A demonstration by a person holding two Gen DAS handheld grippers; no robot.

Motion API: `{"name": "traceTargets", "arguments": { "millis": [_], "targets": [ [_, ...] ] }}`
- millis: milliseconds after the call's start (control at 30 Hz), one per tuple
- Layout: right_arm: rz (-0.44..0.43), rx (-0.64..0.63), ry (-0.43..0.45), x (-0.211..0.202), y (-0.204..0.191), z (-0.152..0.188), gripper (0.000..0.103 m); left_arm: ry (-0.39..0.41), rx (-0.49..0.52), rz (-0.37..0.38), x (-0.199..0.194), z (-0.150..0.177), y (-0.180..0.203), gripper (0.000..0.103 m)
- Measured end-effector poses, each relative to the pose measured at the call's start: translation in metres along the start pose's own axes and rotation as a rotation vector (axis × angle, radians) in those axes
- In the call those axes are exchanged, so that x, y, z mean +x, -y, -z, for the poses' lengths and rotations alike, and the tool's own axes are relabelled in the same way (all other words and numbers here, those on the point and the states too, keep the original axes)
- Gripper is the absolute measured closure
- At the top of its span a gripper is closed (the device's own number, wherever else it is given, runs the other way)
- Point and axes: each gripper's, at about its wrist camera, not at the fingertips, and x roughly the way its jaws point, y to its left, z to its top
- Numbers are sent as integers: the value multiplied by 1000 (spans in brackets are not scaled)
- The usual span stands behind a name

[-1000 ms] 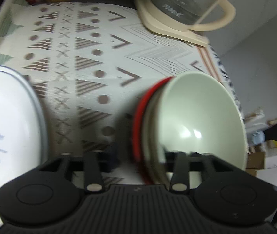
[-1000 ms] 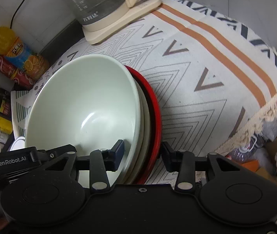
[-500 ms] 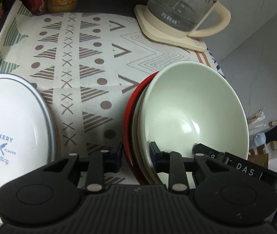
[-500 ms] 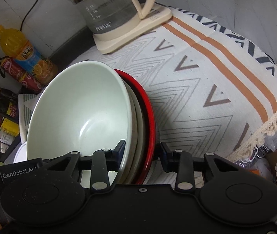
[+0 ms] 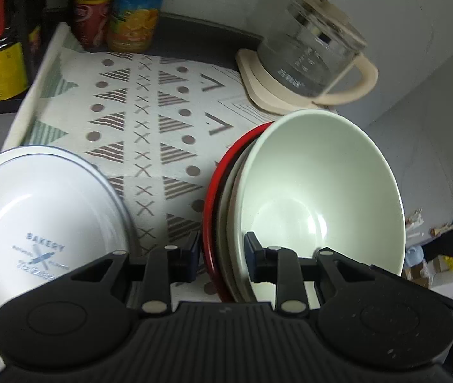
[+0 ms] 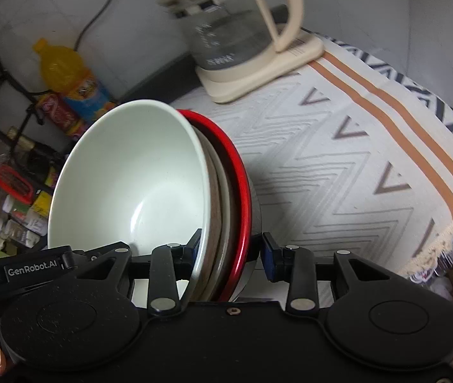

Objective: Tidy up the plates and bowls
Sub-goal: 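Lift the nested bowl stack and carry it toward the white plate stack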

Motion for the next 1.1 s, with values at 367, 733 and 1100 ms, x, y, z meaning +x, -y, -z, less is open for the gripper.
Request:
{"name": "traceTargets", "arguments": {
  "millis": [367,733,1100],
  "targets": [
    [-57,-80,18,-6,-50,7,70,84,-86,-9,-45,2,-39,76],
    [-110,-142,-6,1,-91,31,71,144,-161,-48,-80,14,-80,76],
    [-140,-197,-54,14,-130,51,71,176,-246,-85,-103,29,-121,76]
  ]
}}
